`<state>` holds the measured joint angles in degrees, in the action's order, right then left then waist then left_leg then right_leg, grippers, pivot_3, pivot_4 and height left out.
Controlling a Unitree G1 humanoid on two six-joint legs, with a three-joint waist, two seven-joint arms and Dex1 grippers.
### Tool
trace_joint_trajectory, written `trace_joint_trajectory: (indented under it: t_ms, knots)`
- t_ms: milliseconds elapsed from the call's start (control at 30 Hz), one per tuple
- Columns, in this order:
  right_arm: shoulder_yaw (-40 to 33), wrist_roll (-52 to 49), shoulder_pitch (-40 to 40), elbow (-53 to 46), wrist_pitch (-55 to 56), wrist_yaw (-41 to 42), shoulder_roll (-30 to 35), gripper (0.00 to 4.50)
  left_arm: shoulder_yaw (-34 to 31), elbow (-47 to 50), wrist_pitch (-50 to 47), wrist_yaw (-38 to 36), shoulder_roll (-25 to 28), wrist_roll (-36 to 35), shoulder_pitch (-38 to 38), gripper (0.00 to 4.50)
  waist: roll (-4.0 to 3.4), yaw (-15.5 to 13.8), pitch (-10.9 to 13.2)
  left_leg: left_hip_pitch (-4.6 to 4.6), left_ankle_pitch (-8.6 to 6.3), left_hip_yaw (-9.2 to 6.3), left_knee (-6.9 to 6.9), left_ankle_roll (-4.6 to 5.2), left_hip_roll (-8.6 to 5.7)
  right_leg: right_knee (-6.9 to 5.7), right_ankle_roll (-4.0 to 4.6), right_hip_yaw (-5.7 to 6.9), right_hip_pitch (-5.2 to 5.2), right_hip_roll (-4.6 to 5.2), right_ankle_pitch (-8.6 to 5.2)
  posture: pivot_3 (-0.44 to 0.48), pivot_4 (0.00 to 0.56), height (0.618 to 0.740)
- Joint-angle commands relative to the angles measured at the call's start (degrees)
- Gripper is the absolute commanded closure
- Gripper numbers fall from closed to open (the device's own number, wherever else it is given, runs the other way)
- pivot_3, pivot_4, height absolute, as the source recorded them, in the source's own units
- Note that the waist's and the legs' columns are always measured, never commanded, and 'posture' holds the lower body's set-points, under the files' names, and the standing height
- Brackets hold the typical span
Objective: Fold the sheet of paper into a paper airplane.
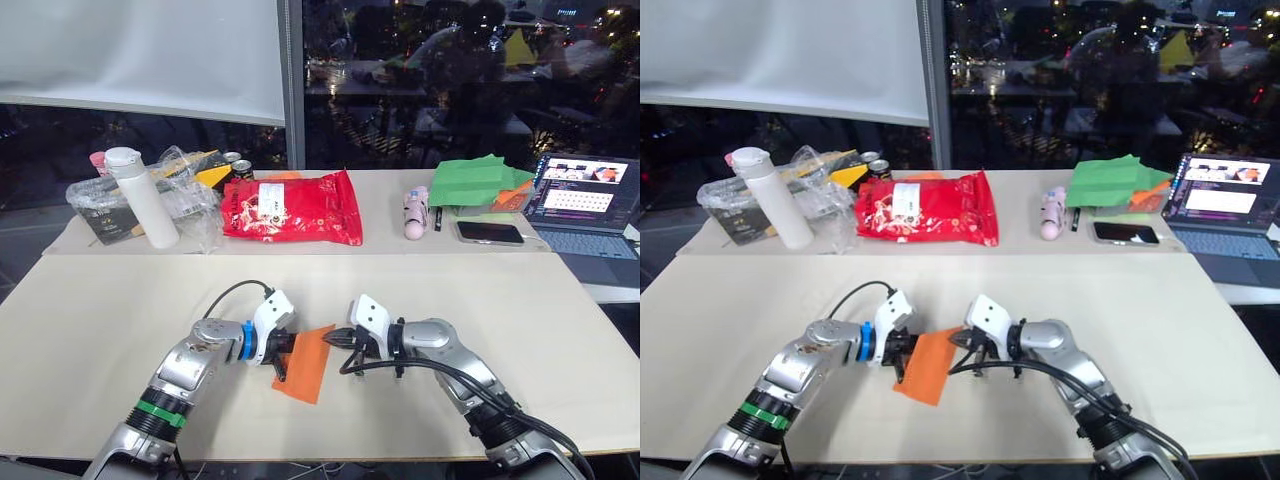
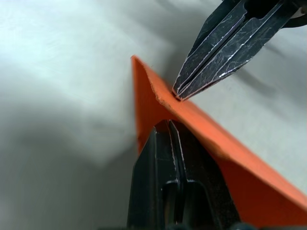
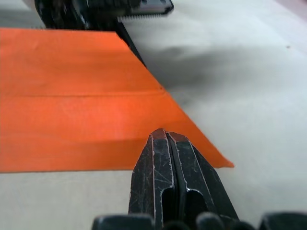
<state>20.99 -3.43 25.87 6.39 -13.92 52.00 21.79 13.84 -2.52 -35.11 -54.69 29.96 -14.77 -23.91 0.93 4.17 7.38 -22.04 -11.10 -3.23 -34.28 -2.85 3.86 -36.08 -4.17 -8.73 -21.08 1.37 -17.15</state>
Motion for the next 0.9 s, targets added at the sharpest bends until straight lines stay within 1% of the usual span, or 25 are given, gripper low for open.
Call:
trace_joint_trajectory:
  t_ms: [33,100,200,300,433,533,700,800,900]
  knots:
    - [0.98,1.37,1.3,1.76,2.06,0.22,-0.66,4.46,-4.51,-4.12,3.03,2.56,2.78,1.89,-1.47,4.5,0.0,-0.04,0.0,0.0,0.0,0.0,0.0,0.0,0.0,-0.01,0.0,0.0,-0.01,0.0,0.0,0.0,0.15,0.712]
    - [1.59,2.35,1.45,3.36,2.49,0.05,-1.1,4.46,-7.82,-7.17,5.28,3.4,3.7,1.29,-4.71,4.5,0.08,-0.12,0.05,0.0,0.0,-0.01,0.0,0.0,0.0,-0.02,0.0,0.0,-0.02,0.0,0.0,0.0,0.15,0.712]
    - [2.03,3.41,1.27,4.69,3.38,-0.11,-1.48,4.46,-8.84,-7.73,5.9,0.81,4.73,-0.06,-7.14,4.5,0.14,-0.2,0.09,-0.02,0.0,-0.04,0.0,0.0,0.0,-0.02,0.0,0.01,-0.06,-0.02,0.01,0.0,0.15,0.712]
    - [1.28,3.33,0.76,4.83,3.64,-0.67,-1.89,4.46,-6.96,-5.76,5.64,-1.56,4.29,-0.02,-7.46,4.5,0.12,-0.38,0.07,-0.03,0.0,-0.01,0.0,-0.01,-0.02,0.03,0.0,0.0,0.02,0.0,0.0,0.0,0.15,0.712]
    - [0.49,3.21,0.12,4.2,3.41,-1.05,-1.73,4.46,-4.88,-3.13,4.4,-3.91,1.79,-1.16,-7.58,4.5,0.12,-0.46,0.07,-0.07,0.0,-0.01,0.0,-0.01,-0.02,0.01,0.01,0.01,0.0,0.0,0.0,0.0,0.15,0.712]
    - [-0.02,3.5,-0.31,4.19,3.24,-1.84,-1.18,4.46,-3.54,-2.29,3.12,-4.8,0.25,-1.97,-6.75,4.5,0.12,-0.41,0.07,-0.06,0.0,-0.02,-0.01,0.0,-0.02,-0.01,0.01,0.0,0.0,-0.01,0.0,0.0,0.15,0.712]
    - [-1.66,2.99,-0.85,3.46,2.12,-3.86,-1.08,4.46,0.03,-0.03,2.43,-6.64,0.26,-1.23,-3.05,4.5,0.07,-0.25,0.05,-0.03,0.0,-0.02,-0.01,0.0,-0.02,-0.02,0.01,-0.01,0.03,-0.01,0.0,0.0,0.15,0.712]
    - [-2.89,2.2,-1.4,3.19,1.96,-4.64,-1.54,4.46,2.59,-3.49,5.97,-4.26,-0.09,2.88,-0.97,4.5,0.07,-0.31,0.05,-0.05,0.0,-0.03,-0.02,0.0,-0.02,-0.02,0.01,0.0,0.01,-0.01,0.0,0.0,0.15,0.712]
    - [-3.08,2.28,-1.63,4.35,3.11,-4.83,-1.49,4.46,2.96,-5.22,7.2,-1.83,-1.76,3.93,0.97,4.5,0.03,-0.6,0.01,0.02,0.0,-0.02,-0.05,0.0,-0.03,0.01,0.01,0.0,0.09,0.0,0.0,0.0,0.15,0.712]
